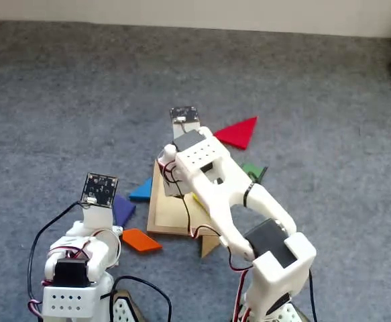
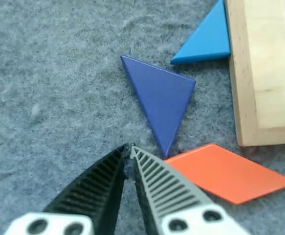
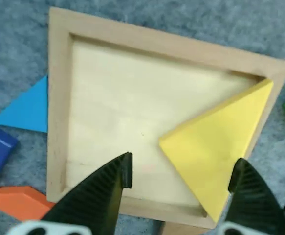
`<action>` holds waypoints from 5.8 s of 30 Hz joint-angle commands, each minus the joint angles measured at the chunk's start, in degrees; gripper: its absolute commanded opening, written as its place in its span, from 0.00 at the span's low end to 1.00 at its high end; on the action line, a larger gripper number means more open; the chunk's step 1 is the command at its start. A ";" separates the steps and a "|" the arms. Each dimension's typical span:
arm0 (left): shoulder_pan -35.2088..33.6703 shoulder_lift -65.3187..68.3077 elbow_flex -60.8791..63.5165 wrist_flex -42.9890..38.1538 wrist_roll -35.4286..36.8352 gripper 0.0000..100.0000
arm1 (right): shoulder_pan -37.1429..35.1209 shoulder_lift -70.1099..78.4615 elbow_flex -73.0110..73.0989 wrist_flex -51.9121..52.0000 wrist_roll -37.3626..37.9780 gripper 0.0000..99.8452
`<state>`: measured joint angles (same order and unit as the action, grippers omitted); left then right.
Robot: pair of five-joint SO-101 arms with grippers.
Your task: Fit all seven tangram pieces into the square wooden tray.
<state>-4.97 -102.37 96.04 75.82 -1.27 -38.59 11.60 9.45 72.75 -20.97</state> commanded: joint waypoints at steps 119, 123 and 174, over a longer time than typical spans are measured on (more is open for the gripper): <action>0.92 -1.36 1.19 0.18 0.26 0.00 | 27.03 18.33 -24.75 -34.77 24.00 0.01; 0.92 -1.36 1.19 0.18 0.26 0.00 | 27.74 26.33 -30.81 -34.77 24.26 0.01; 0.92 -1.36 1.19 0.18 0.26 0.00 | 25.80 34.68 -57.27 28.00 63.82 0.47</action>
<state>-4.97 -102.37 96.04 75.82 -1.27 -11.16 46.95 -48.66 99.74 39.25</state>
